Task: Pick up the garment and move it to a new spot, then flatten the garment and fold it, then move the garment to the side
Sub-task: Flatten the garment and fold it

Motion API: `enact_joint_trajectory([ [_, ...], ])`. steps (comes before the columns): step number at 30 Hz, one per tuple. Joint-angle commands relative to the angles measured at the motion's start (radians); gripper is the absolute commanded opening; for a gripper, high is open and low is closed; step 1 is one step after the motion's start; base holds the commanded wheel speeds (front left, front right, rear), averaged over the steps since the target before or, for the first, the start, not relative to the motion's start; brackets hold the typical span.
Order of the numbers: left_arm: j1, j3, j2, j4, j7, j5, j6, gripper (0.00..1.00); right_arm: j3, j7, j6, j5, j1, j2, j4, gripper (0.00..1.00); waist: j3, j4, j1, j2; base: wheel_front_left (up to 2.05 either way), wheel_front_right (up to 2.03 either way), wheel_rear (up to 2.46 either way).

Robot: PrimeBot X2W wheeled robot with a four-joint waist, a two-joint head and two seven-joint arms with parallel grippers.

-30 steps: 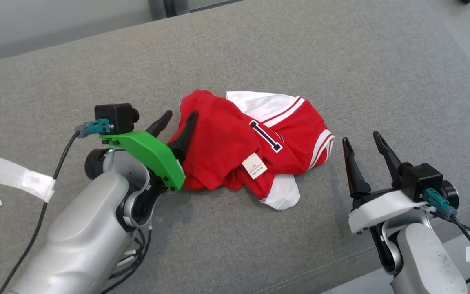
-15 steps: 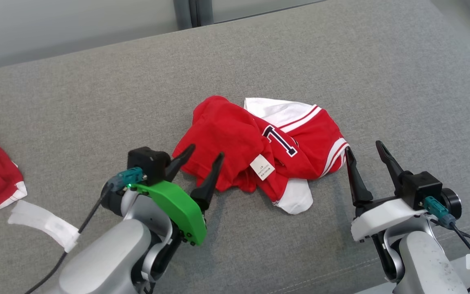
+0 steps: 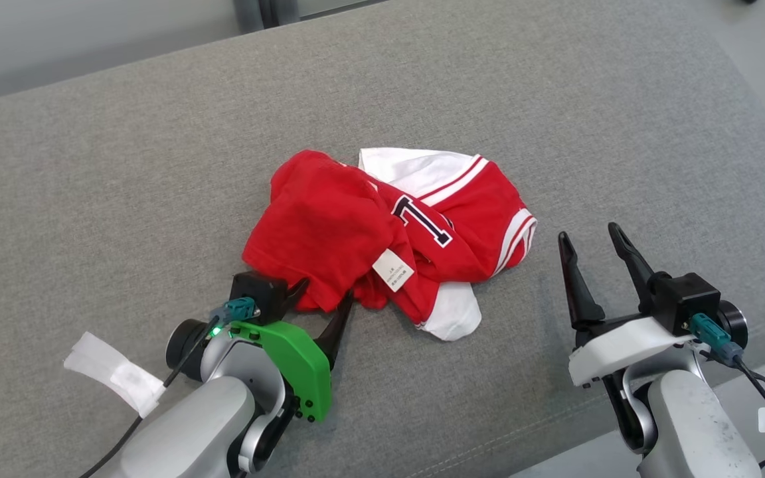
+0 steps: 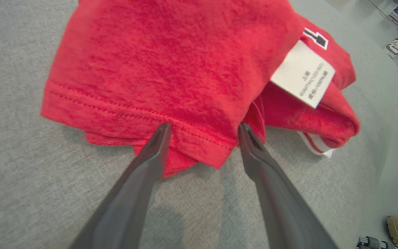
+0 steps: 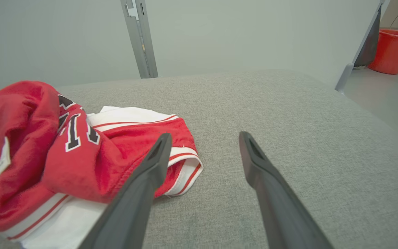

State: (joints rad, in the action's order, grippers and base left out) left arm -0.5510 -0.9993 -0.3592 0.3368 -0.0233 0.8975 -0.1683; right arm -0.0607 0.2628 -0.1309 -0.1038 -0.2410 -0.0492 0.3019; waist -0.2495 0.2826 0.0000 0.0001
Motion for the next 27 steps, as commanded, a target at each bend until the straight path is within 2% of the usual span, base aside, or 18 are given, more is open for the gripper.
enact_joint_trajectory([
  [1, -0.015, 0.001, 0.004, 0.011, -0.006, 0.008, 0.007, 1.0, 0.005, 0.003, 0.0, -0.003, -0.001, -0.003, 0.001, 1.0, -0.01, 0.019, 0.0, -0.0001, 0.0, 0.0, 0.0],
  [6, -0.027, 0.002, 0.0, 0.083, -0.02, -0.01, 0.003, 1.0, 0.007, 0.003, 0.0, -0.007, 0.001, -0.002, -0.001, 1.0, -0.011, 0.033, 0.0, -0.0001, 0.0, 0.0, 0.0],
  [12, -0.025, -0.017, 0.009, 0.14, -0.023, -0.015, 0.021, 1.0, 0.006, 0.003, 0.0, -0.002, 0.009, -0.002, 0.004, 1.0, -0.001, 0.028, 0.0, -0.0001, 0.0, 0.0, 0.0],
  [13, -0.025, -0.019, 0.011, 0.146, -0.022, -0.014, 0.026, 0.92, 0.005, 0.003, 0.0, -0.001, 0.009, -0.002, 0.004, 1.0, 0.0, 0.025, 0.0, -0.0001, 0.0, 0.0, 0.0],
  [14, -0.025, -0.019, 0.011, 0.146, -0.022, -0.014, 0.026, 0.92, 0.005, 0.003, 0.0, -0.001, 0.009, -0.002, 0.004, 1.0, 0.0, 0.025, 0.0, -0.0001, 0.0, 0.0, 0.0],
  [16, -0.026, -0.021, 0.013, 0.156, -0.023, -0.01, 0.03, 0.0, 0.002, 0.003, 0.0, 0.0, 0.011, -0.002, 0.002, 1.0, 0.003, 0.019, 0.0, -0.0001, 0.0, 0.0, 0.0],
  [23, -0.03, 0.009, 0.002, 0.116, -0.055, 0.012, 0.042, 0.0, 0.013, 0.003, 0.0, 0.016, 0.017, -0.003, 0.0, 1.0, 0.013, -0.011, 0.0, -0.0001, 0.0, 0.0, 0.0],
  [27, -0.012, 0.026, -0.032, 0.015, -0.067, 0.02, 0.031, 0.0, 0.033, 0.003, 0.0, 0.03, 0.028, -0.003, -0.003, 1.0, 0.022, -0.039, 0.0, -0.0001, 0.0, 0.0, 0.0],
])
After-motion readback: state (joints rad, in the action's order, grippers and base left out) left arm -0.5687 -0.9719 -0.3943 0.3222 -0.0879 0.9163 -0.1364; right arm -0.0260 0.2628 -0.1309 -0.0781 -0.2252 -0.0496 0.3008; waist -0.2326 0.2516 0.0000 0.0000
